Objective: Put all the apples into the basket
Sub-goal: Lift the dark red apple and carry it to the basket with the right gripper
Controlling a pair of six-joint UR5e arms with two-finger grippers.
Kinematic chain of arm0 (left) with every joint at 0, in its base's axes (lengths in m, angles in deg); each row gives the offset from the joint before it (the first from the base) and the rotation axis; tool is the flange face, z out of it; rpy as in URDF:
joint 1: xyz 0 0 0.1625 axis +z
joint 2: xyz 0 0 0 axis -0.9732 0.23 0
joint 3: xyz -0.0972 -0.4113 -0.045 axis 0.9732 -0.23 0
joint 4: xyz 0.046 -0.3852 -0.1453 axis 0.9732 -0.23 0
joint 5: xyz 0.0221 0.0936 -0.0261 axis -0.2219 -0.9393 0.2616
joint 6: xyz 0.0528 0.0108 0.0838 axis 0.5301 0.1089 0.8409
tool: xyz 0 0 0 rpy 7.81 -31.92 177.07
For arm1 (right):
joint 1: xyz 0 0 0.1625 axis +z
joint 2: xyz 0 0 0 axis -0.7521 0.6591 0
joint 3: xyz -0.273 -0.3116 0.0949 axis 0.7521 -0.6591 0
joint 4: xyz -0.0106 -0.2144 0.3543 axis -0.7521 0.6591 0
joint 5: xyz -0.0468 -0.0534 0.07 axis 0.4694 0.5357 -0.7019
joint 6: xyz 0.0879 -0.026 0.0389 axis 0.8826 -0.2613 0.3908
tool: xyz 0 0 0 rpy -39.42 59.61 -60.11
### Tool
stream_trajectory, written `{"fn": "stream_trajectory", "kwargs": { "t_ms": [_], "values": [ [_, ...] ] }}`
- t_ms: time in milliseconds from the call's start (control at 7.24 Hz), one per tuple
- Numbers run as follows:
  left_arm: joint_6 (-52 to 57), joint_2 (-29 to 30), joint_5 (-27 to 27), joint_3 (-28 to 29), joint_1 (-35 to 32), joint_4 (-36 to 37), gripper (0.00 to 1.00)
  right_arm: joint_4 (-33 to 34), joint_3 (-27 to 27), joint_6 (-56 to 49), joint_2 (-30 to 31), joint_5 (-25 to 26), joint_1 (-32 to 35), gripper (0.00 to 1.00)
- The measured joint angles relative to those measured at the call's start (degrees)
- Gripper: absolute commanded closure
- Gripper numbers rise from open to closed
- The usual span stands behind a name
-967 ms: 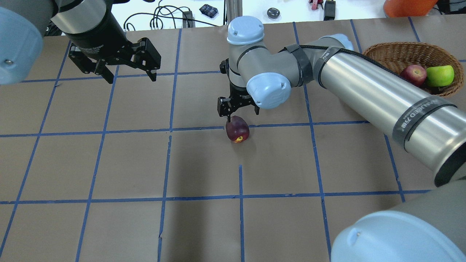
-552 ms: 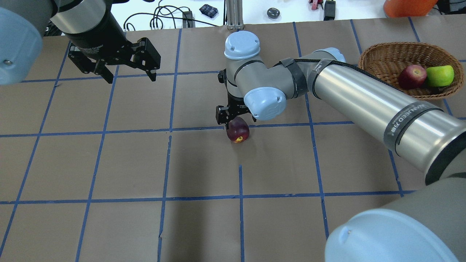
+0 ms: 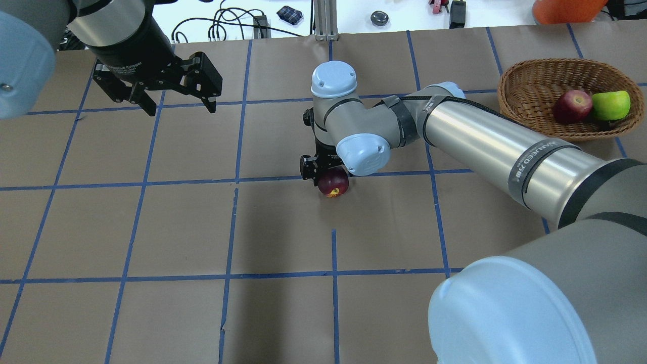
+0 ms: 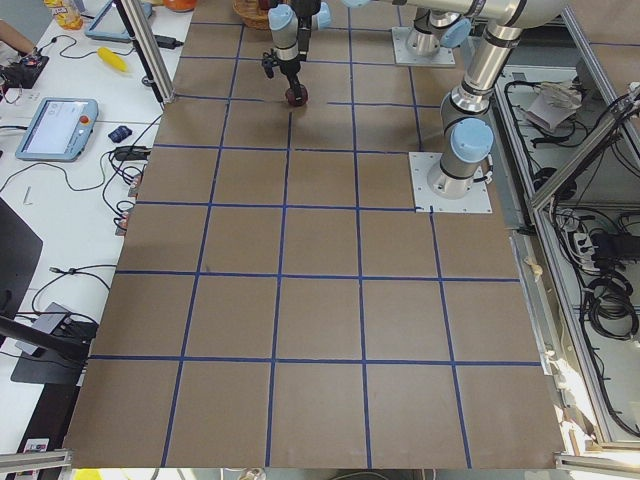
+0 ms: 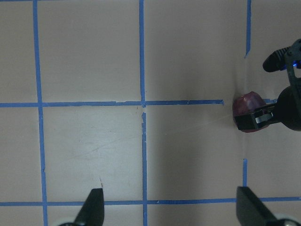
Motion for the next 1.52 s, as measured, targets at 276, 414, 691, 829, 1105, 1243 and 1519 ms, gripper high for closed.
{"fn": "stream_trajectory", "kwargs": {
  "t_ms": [276,414,691,829,1105,1243,1519],
  "values": [
    [0.0,0.0,-0.04,0.0,0.0,-0.03,0.0,0.1,-0.6,2.06,0.17,0.24,-0.59,1.0],
    [0.0,0.0,-0.03,0.01,0.02,-0.04,0.0,-0.89,-1.49,4.04,1.34,0.48,-2.0,1.0],
    [0.0,-0.04,-0.02,0.01,0.03,-0.08,0.0,-10.26,-8.48,4.81,4.44,0.99,-11.06,1.0],
    [0.0,-0.04,-0.05,0.0,0.03,-0.08,0.0,-16.36,-14.03,2.83,4.86,1.5,-17.37,1.0],
    [0.0,-0.04,-0.12,-0.04,0.03,-0.09,0.0,-21.18,-20.92,-4.61,3.69,6.56,-27.17,1.0],
    [0.0,-0.04,-0.15,-0.04,0.03,-0.09,0.0,-20.51,-22.04,-7.65,2.55,9.2,-30.64,1.0],
    [0.0,-0.04,-0.1,-0.04,0.03,-0.09,0.0,-15.88,-22.19,-12.65,-1.23,11.19,-35.18,1.0]
  ]
}}
